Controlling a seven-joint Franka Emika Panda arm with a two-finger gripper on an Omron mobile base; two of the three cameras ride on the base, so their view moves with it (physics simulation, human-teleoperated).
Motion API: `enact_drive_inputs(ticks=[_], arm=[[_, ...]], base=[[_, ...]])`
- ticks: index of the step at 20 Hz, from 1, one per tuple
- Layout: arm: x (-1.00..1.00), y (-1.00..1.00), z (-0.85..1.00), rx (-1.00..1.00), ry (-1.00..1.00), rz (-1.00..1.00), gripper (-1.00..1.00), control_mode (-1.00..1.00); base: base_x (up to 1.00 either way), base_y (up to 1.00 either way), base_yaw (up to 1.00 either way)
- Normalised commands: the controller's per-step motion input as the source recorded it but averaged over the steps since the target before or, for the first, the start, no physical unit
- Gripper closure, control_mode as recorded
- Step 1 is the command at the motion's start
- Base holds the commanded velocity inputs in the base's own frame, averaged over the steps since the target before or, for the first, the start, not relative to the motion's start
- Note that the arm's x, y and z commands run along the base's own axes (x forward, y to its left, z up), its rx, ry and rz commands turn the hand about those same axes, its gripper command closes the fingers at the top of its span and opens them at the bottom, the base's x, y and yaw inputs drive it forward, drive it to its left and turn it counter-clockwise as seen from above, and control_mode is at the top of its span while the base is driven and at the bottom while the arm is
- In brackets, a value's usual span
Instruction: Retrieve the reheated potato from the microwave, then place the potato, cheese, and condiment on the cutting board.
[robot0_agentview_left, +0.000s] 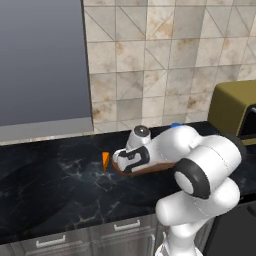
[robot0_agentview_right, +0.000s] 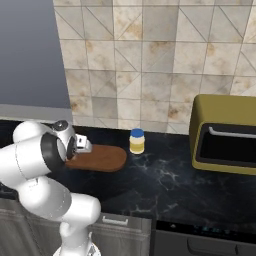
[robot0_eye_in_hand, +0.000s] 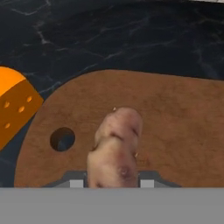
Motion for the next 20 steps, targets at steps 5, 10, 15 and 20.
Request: enact_drive_inputs(ticks=[5, 10, 15, 20], arm=[[0.23, 0.06, -0.19, 0.0, 0.0, -0.02, 1.0, -1.0], [0.25, 0.12, -0.19, 0.0, 0.03, 0.0, 1.0, -1.0], [0.12, 0.05, -0.23, 0.0, 0.04, 0.0, 1.0, -1.0], [0.0, 0.0, -0.32, 0.0, 0.1, -0.02, 1.0, -1.0]], base=[[0.0, 0.0, 0.0], [0.0, 0.0, 0.0], [0.0, 0.0, 0.0], [0.0, 0.0, 0.0]])
